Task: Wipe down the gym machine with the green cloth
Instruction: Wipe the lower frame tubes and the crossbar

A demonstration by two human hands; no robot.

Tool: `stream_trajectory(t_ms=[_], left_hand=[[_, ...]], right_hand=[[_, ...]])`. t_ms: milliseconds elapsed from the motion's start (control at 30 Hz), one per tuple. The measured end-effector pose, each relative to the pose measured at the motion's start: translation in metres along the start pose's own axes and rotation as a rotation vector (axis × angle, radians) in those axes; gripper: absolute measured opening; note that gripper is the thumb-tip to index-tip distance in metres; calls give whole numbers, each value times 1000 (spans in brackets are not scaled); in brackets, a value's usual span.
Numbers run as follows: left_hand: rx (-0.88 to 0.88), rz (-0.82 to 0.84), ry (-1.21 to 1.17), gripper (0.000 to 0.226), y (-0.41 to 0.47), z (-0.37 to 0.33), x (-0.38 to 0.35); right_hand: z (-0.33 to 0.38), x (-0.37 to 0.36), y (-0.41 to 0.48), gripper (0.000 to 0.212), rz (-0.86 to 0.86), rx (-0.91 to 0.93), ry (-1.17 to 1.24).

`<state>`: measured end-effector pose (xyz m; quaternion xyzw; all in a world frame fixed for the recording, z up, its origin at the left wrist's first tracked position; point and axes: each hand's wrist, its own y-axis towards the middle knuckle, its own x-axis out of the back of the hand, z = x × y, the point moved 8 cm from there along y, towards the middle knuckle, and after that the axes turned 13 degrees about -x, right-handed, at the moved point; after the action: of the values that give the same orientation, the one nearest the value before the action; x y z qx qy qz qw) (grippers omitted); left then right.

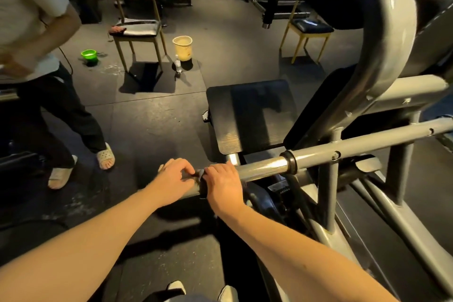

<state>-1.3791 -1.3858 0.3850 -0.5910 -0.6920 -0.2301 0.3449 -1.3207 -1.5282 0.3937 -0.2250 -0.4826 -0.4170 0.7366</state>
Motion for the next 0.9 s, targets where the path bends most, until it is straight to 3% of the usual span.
stream_trajectory(t_ms=[100, 233, 367, 500, 733, 900], left_hand=[[-7, -2, 5, 13, -5, -2, 3], [-9, -70, 16, 14, -9, -9, 4], [10, -142, 31, 10, -11, -13, 4], [50, -106, 23, 12, -12, -8, 1], [-7, -22, -18, 16, -11, -3, 4], [-93, 11, -27, 8, -25, 15, 19]], right_hand=[[-30, 11, 3, 11, -55, 68, -3], [-91, 41, 10, 6, -157, -44, -3], [-140, 77, 7, 20, -281, -193, -32], [-169, 80, 12, 33, -207, -299, -60], [-128, 60, 11, 44, -185, -267, -23], [-65, 13, -12, 53, -132, -309, 205]])
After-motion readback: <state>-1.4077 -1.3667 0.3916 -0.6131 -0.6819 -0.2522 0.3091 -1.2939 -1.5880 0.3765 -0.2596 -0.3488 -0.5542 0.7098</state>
